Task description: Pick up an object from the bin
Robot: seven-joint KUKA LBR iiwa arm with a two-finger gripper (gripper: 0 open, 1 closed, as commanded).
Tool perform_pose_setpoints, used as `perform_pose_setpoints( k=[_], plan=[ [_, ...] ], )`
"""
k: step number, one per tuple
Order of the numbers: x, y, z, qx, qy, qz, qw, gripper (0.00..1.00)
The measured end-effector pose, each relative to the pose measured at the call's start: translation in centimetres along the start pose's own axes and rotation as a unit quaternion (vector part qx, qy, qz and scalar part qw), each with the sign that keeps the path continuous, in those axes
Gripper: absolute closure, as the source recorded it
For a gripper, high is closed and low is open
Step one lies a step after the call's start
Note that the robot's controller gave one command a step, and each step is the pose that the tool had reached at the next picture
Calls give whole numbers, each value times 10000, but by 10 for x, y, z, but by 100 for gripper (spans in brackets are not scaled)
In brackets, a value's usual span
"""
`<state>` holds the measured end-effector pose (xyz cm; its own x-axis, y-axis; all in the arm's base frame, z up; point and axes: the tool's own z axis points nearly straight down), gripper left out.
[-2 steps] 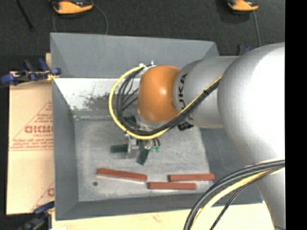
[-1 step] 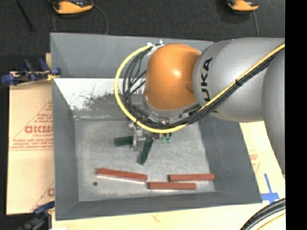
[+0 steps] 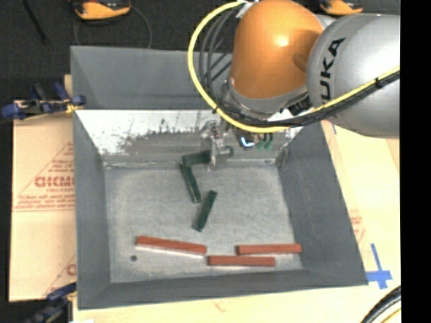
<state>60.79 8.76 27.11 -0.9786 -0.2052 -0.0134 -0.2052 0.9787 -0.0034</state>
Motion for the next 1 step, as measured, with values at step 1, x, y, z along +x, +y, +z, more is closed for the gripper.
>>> perform_pose_setpoints(
  k=[1],
  plan=[
    [21,-78,-62,0,19,-1801,9836,100]
  ],
)
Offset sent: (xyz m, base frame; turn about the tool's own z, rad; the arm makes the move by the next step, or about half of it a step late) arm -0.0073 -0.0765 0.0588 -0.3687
